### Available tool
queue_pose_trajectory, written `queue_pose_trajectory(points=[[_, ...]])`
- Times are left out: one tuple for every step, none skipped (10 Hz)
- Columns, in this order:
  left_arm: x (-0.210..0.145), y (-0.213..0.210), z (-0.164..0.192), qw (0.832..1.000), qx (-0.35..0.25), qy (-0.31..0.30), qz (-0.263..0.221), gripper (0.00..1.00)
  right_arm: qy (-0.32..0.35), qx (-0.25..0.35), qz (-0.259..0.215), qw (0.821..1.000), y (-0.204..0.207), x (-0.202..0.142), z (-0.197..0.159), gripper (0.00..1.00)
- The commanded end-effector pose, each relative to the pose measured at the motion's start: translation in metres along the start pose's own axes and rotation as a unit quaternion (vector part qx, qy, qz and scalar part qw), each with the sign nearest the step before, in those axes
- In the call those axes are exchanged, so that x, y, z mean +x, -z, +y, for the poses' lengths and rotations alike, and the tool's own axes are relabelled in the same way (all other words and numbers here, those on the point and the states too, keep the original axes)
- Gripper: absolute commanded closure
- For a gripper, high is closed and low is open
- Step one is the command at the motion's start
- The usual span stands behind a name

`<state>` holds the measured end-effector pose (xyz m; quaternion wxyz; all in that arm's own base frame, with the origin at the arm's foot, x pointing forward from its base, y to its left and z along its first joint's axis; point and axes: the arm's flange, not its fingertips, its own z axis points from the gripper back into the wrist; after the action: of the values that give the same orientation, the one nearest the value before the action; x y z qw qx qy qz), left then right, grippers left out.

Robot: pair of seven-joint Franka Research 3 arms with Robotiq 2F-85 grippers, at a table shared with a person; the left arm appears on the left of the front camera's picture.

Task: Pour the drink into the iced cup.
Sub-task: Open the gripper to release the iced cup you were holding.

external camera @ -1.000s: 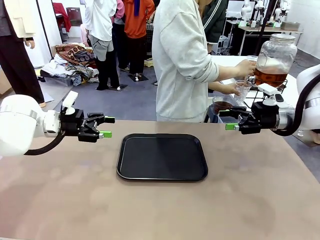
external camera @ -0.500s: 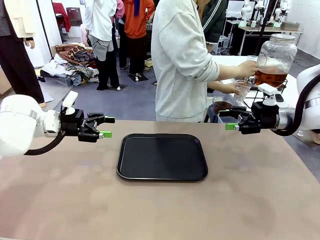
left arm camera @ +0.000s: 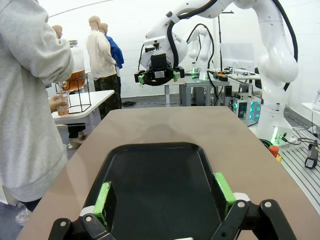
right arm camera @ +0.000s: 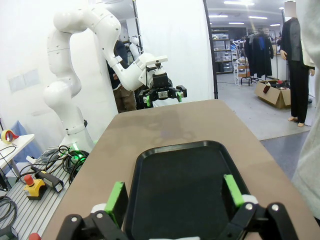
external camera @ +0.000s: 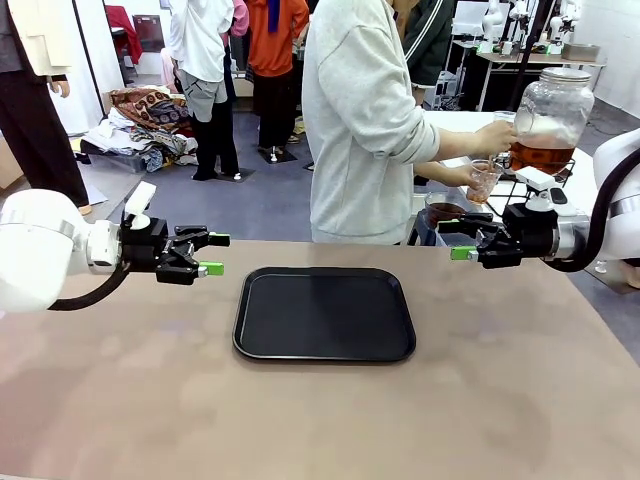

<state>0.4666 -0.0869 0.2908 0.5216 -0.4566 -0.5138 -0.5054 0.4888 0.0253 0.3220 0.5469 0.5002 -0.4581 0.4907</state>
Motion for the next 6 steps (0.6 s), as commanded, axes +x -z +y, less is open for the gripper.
queue_pose_trajectory(points=[[0.0016,0.0004,-0.0008,1.000,-0.001,0.001,-0.002,0.00,-0.002,0.001,0.001,1.000,0.0010,0.0033,-0.0008,0.00],[0.0016,0.0004,-0.0008,1.000,-0.001,0.001,-0.002,0.00,-0.002,0.001,0.001,1.000,0.0010,0.0033,-0.0008,0.00],[0.0016,0.0004,-0.0008,1.000,-0.001,0.001,-0.002,0.00,-0.002,0.001,0.001,1.000,0.0010,0.0033,-0.0008,0.00],[0.0016,0.0004,-0.0008,1.000,-0.001,0.001,-0.002,0.00,-0.002,0.001,0.001,1.000,0.0010,0.0033,-0.0008,0.00],[0.0016,0.0004,-0.0008,1.000,-0.001,0.001,-0.002,0.00,-0.002,0.001,0.001,1.000,0.0010,0.0033,-0.0008,0.00],[0.0016,0.0004,-0.0008,1.000,-0.001,0.001,-0.002,0.00,-0.002,0.001,0.001,1.000,0.0010,0.0033,-0.0008,0.00]])
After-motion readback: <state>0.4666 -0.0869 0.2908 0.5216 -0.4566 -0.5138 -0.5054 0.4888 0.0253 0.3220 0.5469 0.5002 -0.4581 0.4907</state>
